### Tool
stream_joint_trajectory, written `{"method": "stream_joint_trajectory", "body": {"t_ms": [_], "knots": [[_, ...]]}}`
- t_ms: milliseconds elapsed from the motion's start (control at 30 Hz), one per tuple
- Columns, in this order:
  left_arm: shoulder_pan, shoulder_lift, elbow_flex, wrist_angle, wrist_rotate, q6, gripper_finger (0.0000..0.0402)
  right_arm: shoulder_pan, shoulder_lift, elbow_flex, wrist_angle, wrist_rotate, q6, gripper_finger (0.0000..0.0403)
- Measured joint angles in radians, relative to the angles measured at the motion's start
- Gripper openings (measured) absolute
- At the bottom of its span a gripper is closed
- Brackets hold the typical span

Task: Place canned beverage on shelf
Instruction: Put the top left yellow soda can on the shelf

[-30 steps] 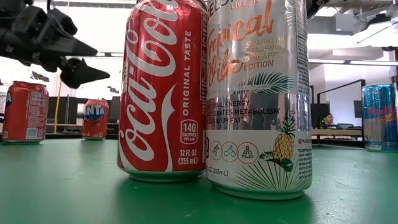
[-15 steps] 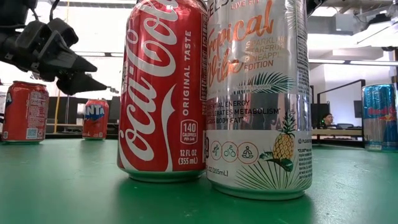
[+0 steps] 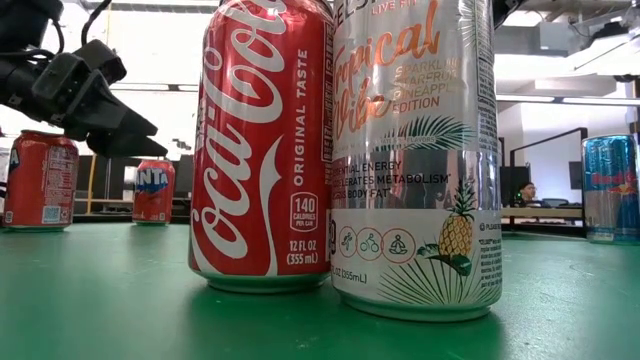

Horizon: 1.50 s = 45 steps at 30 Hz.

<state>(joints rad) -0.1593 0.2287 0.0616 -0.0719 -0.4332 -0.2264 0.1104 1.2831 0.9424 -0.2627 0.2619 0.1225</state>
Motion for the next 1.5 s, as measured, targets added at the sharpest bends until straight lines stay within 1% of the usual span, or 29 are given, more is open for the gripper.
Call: {"method": "stream_joint_trajectory", "body": {"t_ms": [133, 267, 500, 833, 933, 1000, 1200, 1267, 1367, 1433, 1500], "knots": [[0.0, 0.0, 0.0, 0.0, 0.002, -0.004, 0.0396, -0.001, 0.0, 0.0, -0.04, 0.002, 0.038, 0.0369], [0.0, 0.0, 0.0, 0.0, 0.003, -0.004, 0.0396, -0.001, 0.03, 0.0, -0.049, 0.003, 0.037, 0.0386], [0.0, 0.0, 0.0, -0.003, 0.003, -0.004, 0.0396, 0.0, 0.098, 0.0, -0.035, 0.006, 0.027, 0.0385], [0.0, 0.0, 0.0, -0.009, 0.003, -0.004, 0.0396, 0.0, 0.125, 0.001, -0.031, 0.033, 0.036, 0.0382], [0.0, 0.0, 0.0, -0.014, 0.003, -0.004, 0.0396, 0.0, 0.124, 0.0, -0.034, 0.032, 0.037, 0.0371], [0.0, 0.0, 0.0, -0.014, 0.003, -0.004, 0.0396, 0.0, 0.124, 0.0, -0.038, 0.031, 0.037, 0.0356], [0.0, 0.0, 0.0, -0.015, 0.003, -0.004, 0.0396, 0.0, 0.123, 0.0, -0.041, 0.03, 0.034, 0.0283], [0.0, 0.0, 0.0, -0.016, 0.003, -0.004, 0.0396, 0.0, 0.12, 0.0, -0.043, 0.027, 0.03, 0.0283], [0.0, 0.0, 0.0, -0.017, 0.003, -0.005, 0.0396, 0.0, 0.086, -0.002, -0.071, -0.008, 0.026, 0.0283], [0.0, 0.0, 0.001, -0.017, 0.003, -0.005, 0.0396, 0.0, 0.052, 0.002, -0.078, -0.014, 0.026, 0.0283], [0.0, 0.0, 0.001, -0.019, 0.003, -0.006, 0.0396, -0.001, 0.002, 0.014, -0.128, -0.012, 0.026, 0.0283]]}}
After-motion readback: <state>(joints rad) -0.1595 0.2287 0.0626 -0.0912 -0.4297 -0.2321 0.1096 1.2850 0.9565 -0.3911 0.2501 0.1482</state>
